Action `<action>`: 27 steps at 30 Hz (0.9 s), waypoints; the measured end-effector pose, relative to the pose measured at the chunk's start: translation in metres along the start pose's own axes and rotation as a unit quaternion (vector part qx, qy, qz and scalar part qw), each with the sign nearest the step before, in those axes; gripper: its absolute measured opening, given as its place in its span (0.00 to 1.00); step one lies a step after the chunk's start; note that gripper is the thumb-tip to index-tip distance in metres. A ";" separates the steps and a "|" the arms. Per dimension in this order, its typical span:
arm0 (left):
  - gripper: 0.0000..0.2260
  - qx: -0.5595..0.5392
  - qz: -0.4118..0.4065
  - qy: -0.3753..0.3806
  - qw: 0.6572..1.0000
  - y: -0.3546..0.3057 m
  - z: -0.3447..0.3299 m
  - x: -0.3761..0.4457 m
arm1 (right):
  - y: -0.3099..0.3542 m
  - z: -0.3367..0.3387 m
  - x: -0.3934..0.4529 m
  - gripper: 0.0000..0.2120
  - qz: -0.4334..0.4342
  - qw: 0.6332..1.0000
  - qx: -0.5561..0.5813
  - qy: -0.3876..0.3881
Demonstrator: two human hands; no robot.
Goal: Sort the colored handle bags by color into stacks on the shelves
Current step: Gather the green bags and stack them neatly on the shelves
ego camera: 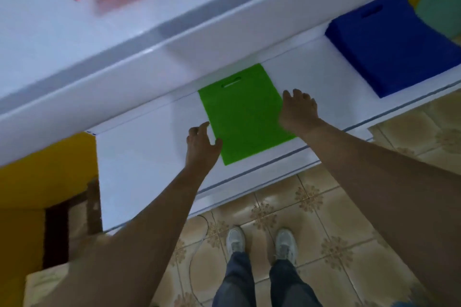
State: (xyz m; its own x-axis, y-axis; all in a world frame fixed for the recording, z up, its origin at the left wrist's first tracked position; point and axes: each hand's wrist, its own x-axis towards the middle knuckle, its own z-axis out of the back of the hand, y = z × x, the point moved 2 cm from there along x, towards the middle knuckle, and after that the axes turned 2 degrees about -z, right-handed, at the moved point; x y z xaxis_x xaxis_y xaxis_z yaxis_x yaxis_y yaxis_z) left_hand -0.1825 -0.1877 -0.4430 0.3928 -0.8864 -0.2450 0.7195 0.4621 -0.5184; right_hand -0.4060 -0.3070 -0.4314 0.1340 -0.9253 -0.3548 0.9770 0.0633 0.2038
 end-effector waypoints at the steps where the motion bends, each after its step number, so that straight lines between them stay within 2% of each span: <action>1: 0.27 -0.007 -0.008 -0.006 1.000 -0.001 0.006 -0.018 | 0.014 0.014 -0.002 0.30 0.027 0.999 0.020 -0.013; 4: 0.28 -0.032 -0.014 -0.028 0.999 0.003 0.026 -0.077 | 0.068 0.050 -0.023 0.34 0.104 0.992 0.066 -0.036; 10: 0.29 -0.072 0.000 -0.071 0.995 0.025 0.079 -0.186 | 0.170 0.069 -0.110 0.42 0.235 0.970 0.057 -0.005; 15: 0.30 -0.092 0.013 -0.131 0.987 0.065 0.131 -0.251 | 0.234 0.069 -0.210 0.37 0.336 0.941 0.046 0.008; 17: 0.29 -0.096 0.010 -0.177 0.979 0.082 0.154 -0.277 | 0.259 0.074 -0.259 0.28 0.404 0.914 0.018 -0.045; 20: 0.27 -0.116 0.006 -0.230 0.966 0.093 0.188 -0.310 | 0.292 0.098 -0.327 0.13 0.493 0.847 0.022 -0.197; 23: 0.24 -0.131 -0.014 -0.290 0.948 0.087 0.218 -0.331 | 0.318 0.133 -0.372 0.10 0.562 0.767 0.046 -0.306; 25: 0.22 -0.145 -0.035 -0.325 0.934 0.075 0.240 -0.336 | 0.331 0.161 -0.382 0.11 0.566 0.749 0.035 -0.343; 27: 0.20 -0.177 -0.047 -0.343 0.921 0.060 0.262 -0.335 | 0.342 0.190 -0.377 0.10 0.550 0.751 0.034 -0.364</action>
State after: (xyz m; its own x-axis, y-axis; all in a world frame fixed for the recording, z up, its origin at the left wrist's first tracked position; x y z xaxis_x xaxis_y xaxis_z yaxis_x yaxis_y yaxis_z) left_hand -0.1206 0.1444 -0.1775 0.6952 -0.6399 0.3274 0.5848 0.2386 -0.7753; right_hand -0.1537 -0.0073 -0.0549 0.7032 -0.2894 0.6495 0.3286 0.9423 0.0640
